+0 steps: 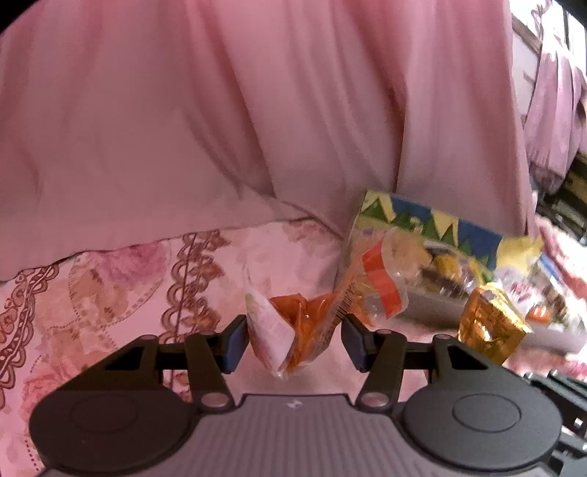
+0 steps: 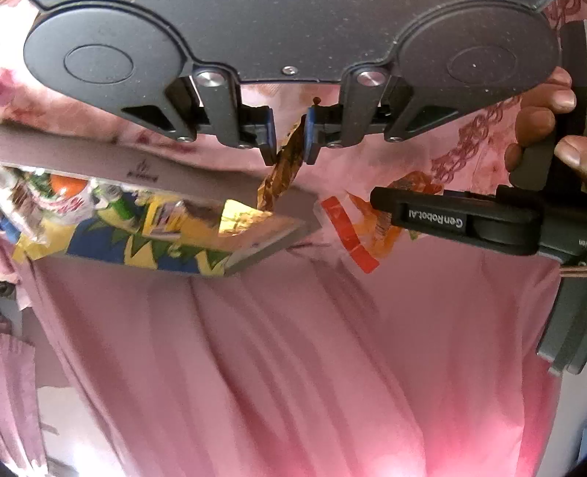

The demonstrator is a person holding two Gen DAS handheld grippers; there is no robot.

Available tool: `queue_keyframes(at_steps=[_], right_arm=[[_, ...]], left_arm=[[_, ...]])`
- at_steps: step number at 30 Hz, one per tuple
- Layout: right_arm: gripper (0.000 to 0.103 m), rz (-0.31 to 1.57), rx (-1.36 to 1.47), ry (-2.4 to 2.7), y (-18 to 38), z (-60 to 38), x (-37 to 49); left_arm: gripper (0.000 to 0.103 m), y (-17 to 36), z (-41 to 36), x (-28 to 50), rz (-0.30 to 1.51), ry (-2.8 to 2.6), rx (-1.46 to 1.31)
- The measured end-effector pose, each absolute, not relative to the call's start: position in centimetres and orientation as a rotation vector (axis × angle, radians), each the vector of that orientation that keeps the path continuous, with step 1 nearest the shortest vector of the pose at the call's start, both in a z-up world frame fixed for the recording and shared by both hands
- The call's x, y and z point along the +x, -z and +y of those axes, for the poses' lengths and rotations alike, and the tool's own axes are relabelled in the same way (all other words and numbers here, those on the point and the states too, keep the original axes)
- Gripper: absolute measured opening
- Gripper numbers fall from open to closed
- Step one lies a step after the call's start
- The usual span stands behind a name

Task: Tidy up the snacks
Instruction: 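Close the left tool on the orange candy packet while the right tool closes on the gold bar, then carry the candy packet over the box with the left tool while the right tool carries the gold bar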

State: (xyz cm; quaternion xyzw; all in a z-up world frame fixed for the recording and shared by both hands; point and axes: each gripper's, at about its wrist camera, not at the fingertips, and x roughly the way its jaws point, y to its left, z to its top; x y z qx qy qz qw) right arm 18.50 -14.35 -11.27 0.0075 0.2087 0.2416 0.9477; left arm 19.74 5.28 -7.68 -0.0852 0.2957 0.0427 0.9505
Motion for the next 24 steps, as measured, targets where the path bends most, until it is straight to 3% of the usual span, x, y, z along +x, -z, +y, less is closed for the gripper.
queue_keyframes(at_steps=[4, 8, 17, 18, 22, 24], right_arm=[[0.016, 0.382, 0.038, -0.464, 10.1, -15.5, 18.9], [0.008, 0.349, 0.063, -0.423, 8.8, -17.3, 19.8], [0.009, 0.397, 0.138, -0.347, 8.9, -21.4, 22.6], [0.010, 0.411, 0.137, -0.362, 9.1, -21.6, 22.8], [0.042, 0.483, 0.187, -0.434, 10.0, -22.1, 23.5], [0.048, 0.524, 0.207, -0.441, 10.3, -21.9, 23.1]], left_arm=[[0.060, 6.0, 4.1, 20.5, 0.562, -0.083, -0.150], [0.060, 4.7, 2.1, 21.7, 0.533, -0.079, -0.110], [0.060, 4.2, -2.5, 25.9, 0.549, -0.025, -0.148], [0.060, 4.3, -2.6, 26.1, 0.554, -0.021, -0.154], [0.060, 4.8, -2.5, 26.7, 0.567, -0.028, -0.126], [0.060, 5.0, -2.3, 27.1, 0.578, -0.038, -0.126]])
